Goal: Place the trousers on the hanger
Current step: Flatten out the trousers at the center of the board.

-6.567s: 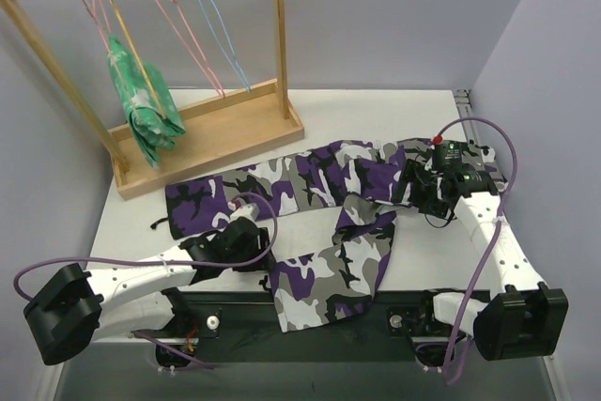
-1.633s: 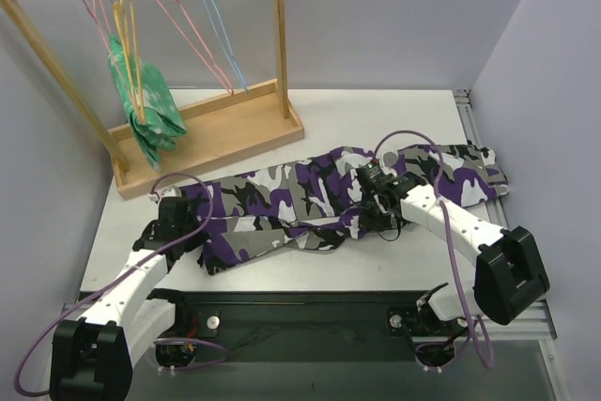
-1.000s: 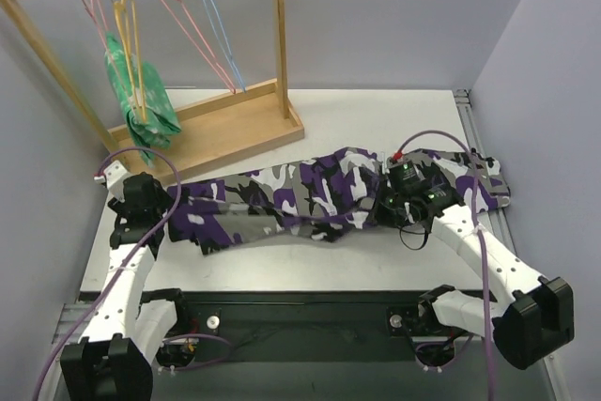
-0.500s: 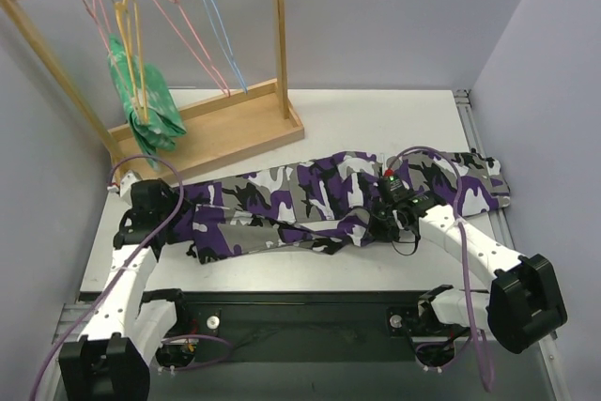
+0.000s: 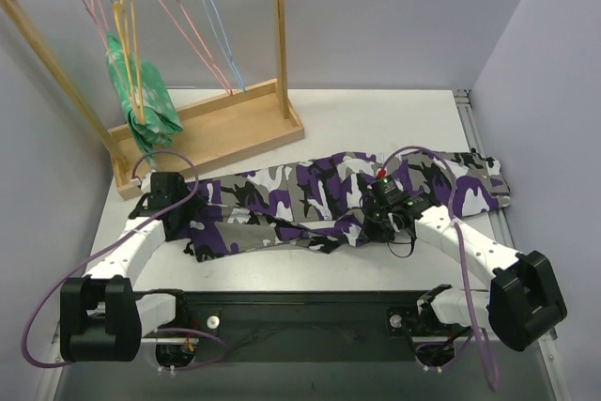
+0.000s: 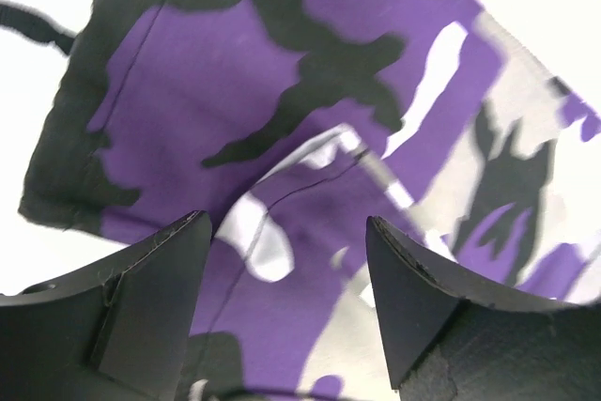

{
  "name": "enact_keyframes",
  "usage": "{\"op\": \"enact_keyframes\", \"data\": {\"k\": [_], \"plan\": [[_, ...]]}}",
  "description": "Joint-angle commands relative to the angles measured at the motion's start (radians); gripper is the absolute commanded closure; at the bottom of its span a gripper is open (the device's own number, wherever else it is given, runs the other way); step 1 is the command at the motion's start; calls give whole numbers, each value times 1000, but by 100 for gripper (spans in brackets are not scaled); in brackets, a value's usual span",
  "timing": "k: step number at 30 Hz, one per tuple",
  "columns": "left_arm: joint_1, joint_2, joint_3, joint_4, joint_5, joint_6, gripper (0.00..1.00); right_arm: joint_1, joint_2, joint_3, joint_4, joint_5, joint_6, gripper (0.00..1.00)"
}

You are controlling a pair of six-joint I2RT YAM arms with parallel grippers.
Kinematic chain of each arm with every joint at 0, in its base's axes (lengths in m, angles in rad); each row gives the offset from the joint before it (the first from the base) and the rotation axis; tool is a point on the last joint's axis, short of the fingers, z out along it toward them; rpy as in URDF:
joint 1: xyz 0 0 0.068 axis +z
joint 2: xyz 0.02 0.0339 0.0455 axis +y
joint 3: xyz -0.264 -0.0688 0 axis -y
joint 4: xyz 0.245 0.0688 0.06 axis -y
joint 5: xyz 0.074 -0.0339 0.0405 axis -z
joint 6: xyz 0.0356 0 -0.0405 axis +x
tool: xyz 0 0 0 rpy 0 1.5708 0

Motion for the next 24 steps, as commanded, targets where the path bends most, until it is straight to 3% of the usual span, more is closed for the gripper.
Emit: {"op": "enact_keyframes", "data": {"k": [1, 16, 21, 24], "plan": [[-5, 29, 84, 66, -6, -37, 23, 20, 6, -24, -11, 9, 10, 100], [-20, 218, 160, 85, -20, 6, 25, 32, -2, -45, -11, 17, 12, 100], [-25, 261, 187, 101, -25, 17, 33, 31, -6, -51, -11, 18, 12, 100], [-25, 294, 199, 108, -11, 30, 44, 31, -9, -56, -11, 20, 12, 100]]}}
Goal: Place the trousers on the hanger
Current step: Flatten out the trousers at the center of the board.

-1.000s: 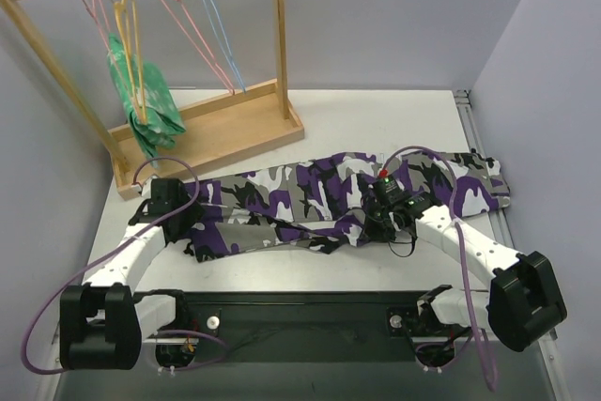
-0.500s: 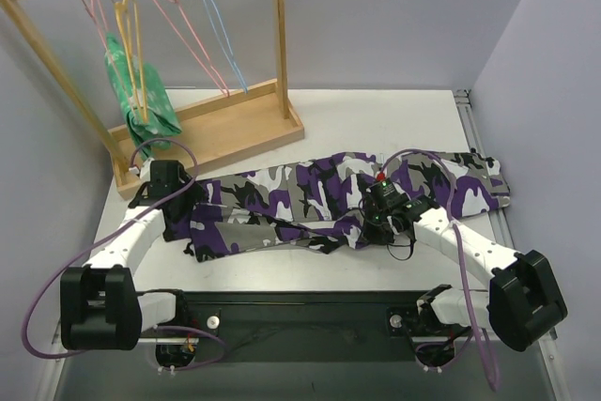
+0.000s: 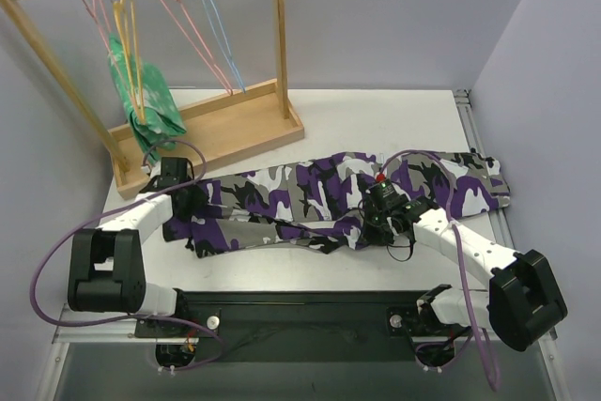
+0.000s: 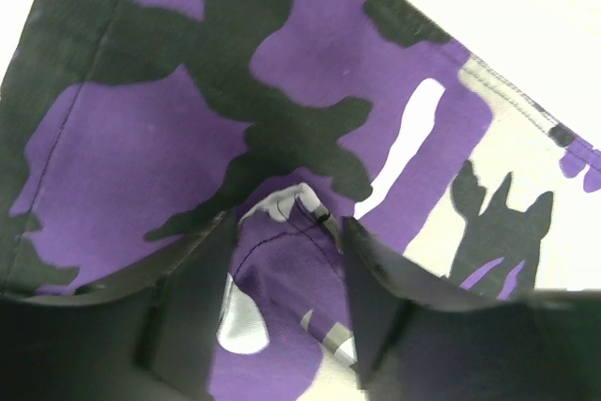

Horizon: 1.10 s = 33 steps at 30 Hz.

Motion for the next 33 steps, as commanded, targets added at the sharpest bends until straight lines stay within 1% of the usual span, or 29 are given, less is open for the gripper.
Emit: {"op": "enact_keyframes", "data": {"k": [1, 3, 6, 10, 13, 17, 21, 25, 27, 29, 30, 33], "plan": [[-6, 42, 60, 69, 4, 27, 44, 12, -11, -18, -45, 12, 7, 100], [-8, 65, 66, 74, 16, 27, 43, 10, -13, -19, -46, 13, 7, 100], [-8, 84, 80, 60, 27, 15, 36, 10, -16, -19, -48, 18, 3, 100], [-6, 47, 94, 60, 22, 20, 33, 10, -13, -19, -52, 18, 3, 100], [-6, 41, 129, 54, 19, 53, 33, 10, -13, -22, -54, 19, 5, 100], [-8, 85, 155, 46, 40, 93, 34, 10, -3, -24, -52, 21, 3, 100], [-12, 128, 147, 40, 62, 113, 37, 12, 4, -15, -54, 23, 0, 100], [-28, 133, 130, 37, 63, 127, 39, 10, 7, -19, -54, 23, -1, 100], [-43, 131, 126, 29, 40, 132, 40, 10, 10, -18, -54, 24, -1, 100], [-48, 127, 121, 22, 39, 133, 42, 12, 14, -19, -54, 24, -1, 100], [-54, 122, 118, 22, 40, 132, 46, 10, 14, -18, -54, 24, 0, 100], [-61, 94, 115, 12, 31, 126, 47, 10, 14, -18, -55, 24, 0, 100]]}}
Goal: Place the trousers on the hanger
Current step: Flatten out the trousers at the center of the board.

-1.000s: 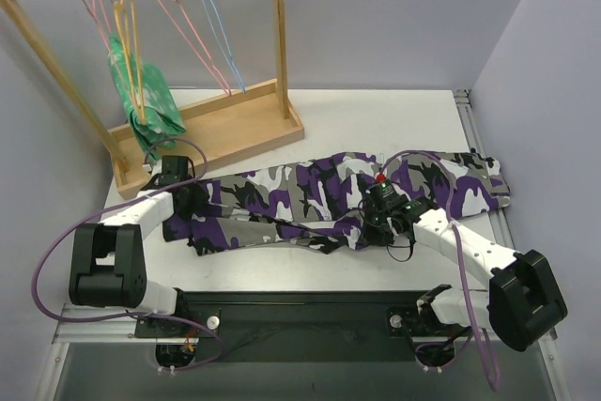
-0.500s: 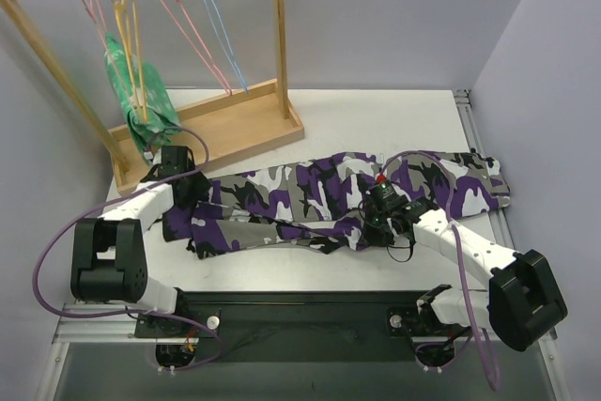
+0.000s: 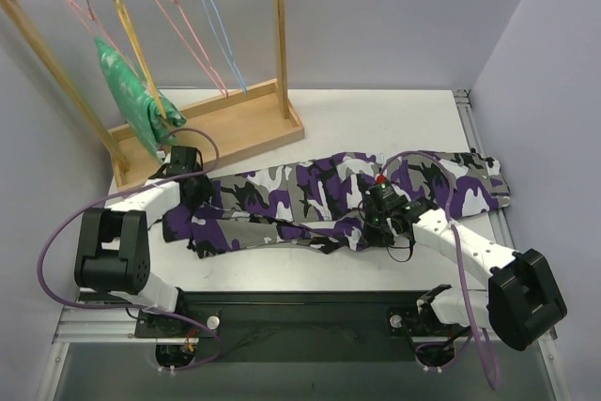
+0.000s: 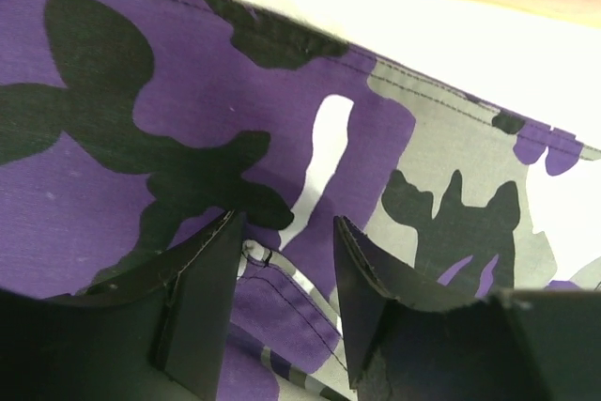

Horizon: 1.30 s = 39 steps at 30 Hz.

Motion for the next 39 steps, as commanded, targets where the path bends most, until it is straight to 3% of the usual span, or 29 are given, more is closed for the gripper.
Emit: {"op": "enact_keyframes", "data": {"k": [1, 14, 23, 27, 33, 37, 39], "plan": [[-17, -49, -9, -24, -16, 10, 47, 10, 10, -7, -58, 16, -1, 100], [-17, -126, -69, -56, -33, 41, 47, 10, 22, -4, -58, 14, 1, 100], [-16, -79, -89, -42, -44, 67, 48, 10, 27, -3, -55, 13, -1, 100], [-19, -86, -108, -19, -21, 74, 66, 10, 25, -4, -58, 16, 1, 100], [-19, -117, -151, -11, -8, 73, 83, 10, 27, 0, -58, 17, 2, 100], [-17, -158, -168, -14, 5, 64, 100, 10, 30, 10, -59, 19, -2, 100], [-19, -180, -173, -17, 21, 56, 100, 10, 31, 13, -59, 19, -2, 100]]}}
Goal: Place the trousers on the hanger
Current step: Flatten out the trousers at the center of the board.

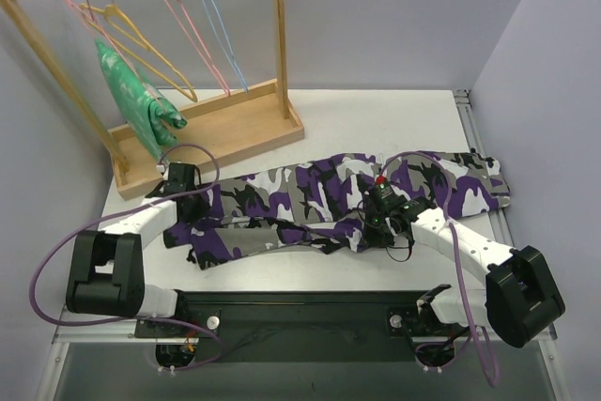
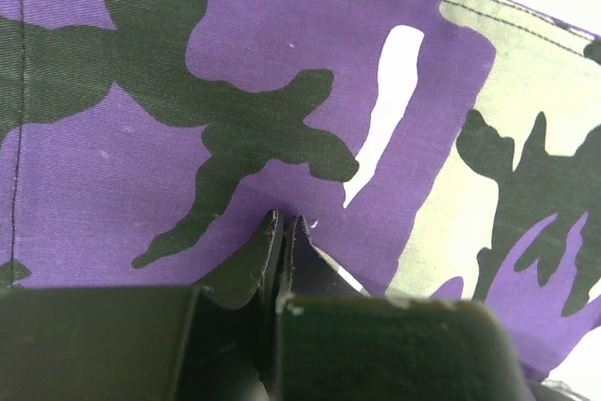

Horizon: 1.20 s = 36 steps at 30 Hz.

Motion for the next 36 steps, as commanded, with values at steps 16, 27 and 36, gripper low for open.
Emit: {"op": "enact_keyframes", "data": {"k": [16, 27, 36], "plan": [[214, -309, 140, -3, 263, -41, 100, -107, 58, 399, -152, 25, -72, 100], [476, -283, 220, 127, 479, -20, 100, -235, 19, 496, -159, 2, -123, 100], [510, -255, 310, 279, 719, -23, 100, -370, -4, 507, -143, -163, -103, 100]]}}
